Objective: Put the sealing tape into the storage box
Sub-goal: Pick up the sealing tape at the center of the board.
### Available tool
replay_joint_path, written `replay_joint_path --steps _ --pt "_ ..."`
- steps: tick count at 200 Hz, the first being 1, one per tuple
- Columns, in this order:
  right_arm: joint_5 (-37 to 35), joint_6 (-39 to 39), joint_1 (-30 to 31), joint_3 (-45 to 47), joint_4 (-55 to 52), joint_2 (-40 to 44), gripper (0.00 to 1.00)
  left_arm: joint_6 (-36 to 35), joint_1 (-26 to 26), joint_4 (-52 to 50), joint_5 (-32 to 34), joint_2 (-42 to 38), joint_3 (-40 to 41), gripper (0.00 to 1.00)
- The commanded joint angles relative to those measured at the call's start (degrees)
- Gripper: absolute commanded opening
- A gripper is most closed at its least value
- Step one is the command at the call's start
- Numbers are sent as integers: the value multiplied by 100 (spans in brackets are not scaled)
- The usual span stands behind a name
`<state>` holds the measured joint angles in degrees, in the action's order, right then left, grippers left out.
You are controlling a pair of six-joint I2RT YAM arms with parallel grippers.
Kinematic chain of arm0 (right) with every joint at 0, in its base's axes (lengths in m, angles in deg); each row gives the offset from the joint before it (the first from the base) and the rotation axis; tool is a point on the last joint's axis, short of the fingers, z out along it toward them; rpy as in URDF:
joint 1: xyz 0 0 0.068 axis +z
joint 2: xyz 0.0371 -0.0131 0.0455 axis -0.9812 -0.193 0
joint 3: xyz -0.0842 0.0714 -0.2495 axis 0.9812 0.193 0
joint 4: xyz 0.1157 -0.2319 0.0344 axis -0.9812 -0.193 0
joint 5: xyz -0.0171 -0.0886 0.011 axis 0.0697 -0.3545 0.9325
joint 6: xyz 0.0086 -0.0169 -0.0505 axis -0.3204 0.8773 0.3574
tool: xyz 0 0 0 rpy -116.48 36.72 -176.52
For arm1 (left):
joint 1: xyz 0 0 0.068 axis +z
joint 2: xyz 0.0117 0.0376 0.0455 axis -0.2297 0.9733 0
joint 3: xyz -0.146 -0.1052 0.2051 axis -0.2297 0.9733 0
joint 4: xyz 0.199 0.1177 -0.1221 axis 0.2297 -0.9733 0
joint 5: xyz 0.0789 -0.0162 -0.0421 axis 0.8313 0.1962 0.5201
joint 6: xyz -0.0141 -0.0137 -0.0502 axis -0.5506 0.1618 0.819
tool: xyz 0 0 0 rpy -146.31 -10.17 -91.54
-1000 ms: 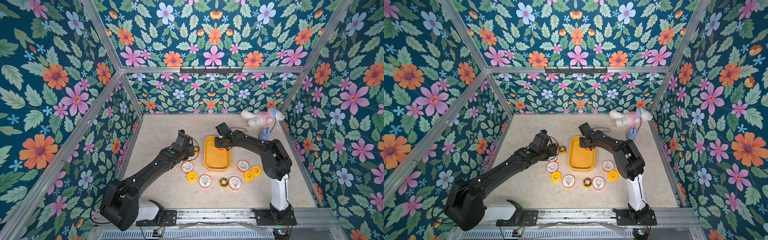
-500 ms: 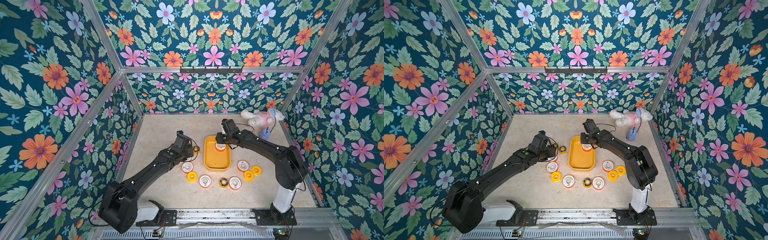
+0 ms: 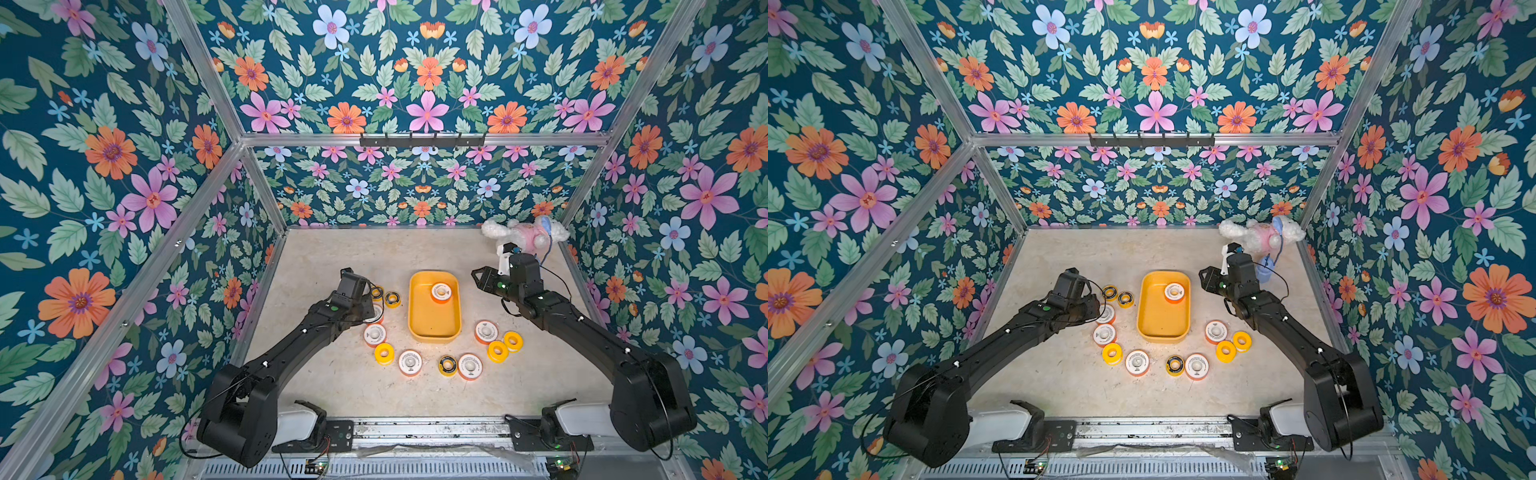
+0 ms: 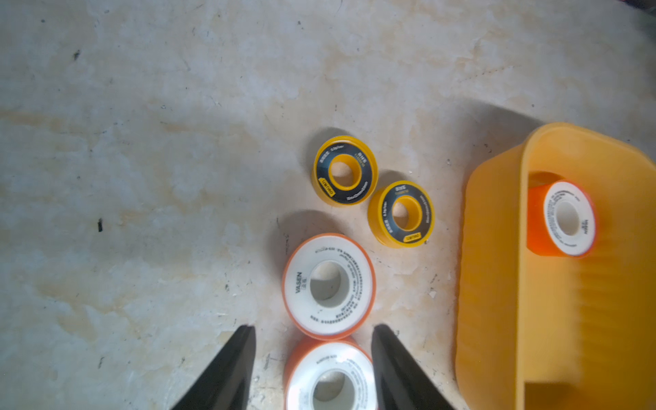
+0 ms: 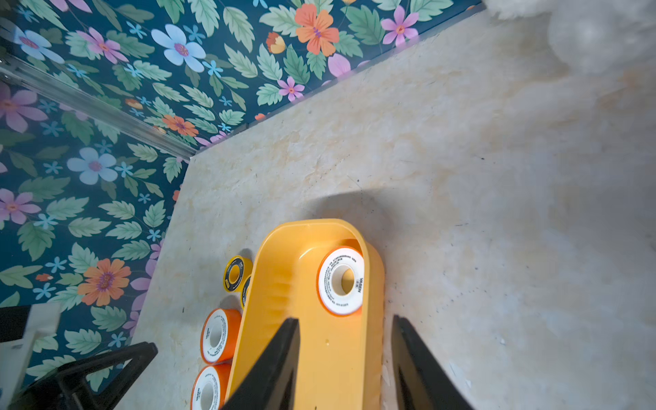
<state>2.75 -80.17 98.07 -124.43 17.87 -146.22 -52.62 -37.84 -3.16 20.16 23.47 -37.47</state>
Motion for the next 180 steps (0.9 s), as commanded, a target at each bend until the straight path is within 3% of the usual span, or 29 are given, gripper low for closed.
replay_joint_path --steps 1,45,180 --pt "72 -39 -81 290 367 366 48 -128 179 100 -290 51 103 57" --pt "-85 -57 -90 669 279 833 49 -257 270 211 -487 410 96 56" --pt "-98 -35 -86 792 167 751 49 -492 317 454 -744 1166 -7 52"
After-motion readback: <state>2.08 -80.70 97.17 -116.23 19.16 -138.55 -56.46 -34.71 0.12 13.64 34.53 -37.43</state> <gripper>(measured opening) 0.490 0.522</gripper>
